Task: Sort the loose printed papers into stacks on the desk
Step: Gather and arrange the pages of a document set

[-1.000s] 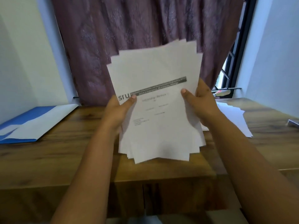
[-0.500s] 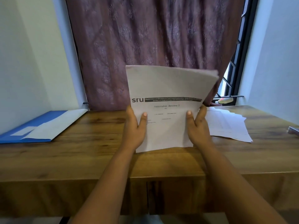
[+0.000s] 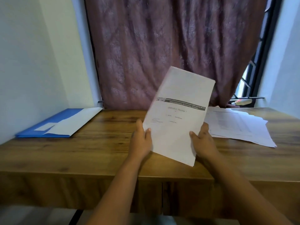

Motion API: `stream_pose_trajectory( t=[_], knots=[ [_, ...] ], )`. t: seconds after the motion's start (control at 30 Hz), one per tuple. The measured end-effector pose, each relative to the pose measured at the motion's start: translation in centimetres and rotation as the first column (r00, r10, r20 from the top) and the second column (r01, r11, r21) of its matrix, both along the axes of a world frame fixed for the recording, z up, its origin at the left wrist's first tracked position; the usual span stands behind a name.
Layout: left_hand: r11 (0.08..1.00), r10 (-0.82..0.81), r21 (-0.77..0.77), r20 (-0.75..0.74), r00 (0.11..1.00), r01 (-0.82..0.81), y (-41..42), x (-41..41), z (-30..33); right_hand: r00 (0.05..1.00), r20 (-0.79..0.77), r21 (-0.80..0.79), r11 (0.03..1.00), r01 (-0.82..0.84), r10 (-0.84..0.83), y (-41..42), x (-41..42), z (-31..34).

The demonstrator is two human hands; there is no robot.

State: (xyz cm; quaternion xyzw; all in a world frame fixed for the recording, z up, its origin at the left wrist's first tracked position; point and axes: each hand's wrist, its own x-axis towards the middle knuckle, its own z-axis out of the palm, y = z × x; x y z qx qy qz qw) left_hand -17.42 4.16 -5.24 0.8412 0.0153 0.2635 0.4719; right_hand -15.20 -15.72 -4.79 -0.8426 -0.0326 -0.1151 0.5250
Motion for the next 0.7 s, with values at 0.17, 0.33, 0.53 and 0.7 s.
stream_pose_trajectory(
  t=[0.17,0.33,0.53,0.7],
  knots=[
    [0.988,0.12,-0.074,-0.19,0.974,-0.136,7.3,1.1,2.1,0.987,-0.067,-0.115,0.981,-0.154,0.147,5.2,2.0,3.4],
    [0.946,0.304,0.008,-0.377,0.875,-0.325,15.8,2.3,3.3,0.942,-0.127,-0.122,0.938,-0.325,0.31,13.4,4.8,3.2],
    [0.895,0.428,0.292,-0.346,0.835,-0.337,21.2,6.7,1.5,0.941,-0.079,-0.398,0.855,-0.331,0.328,20.7,8.0,-0.3],
    [0.761,0.526,0.587,-0.312,0.791,-0.275,24.5,10.6,-1.4,0.964,-0.044,-0.47,0.846,-0.252,0.262,23.2,10.9,-1.5]
  ],
)
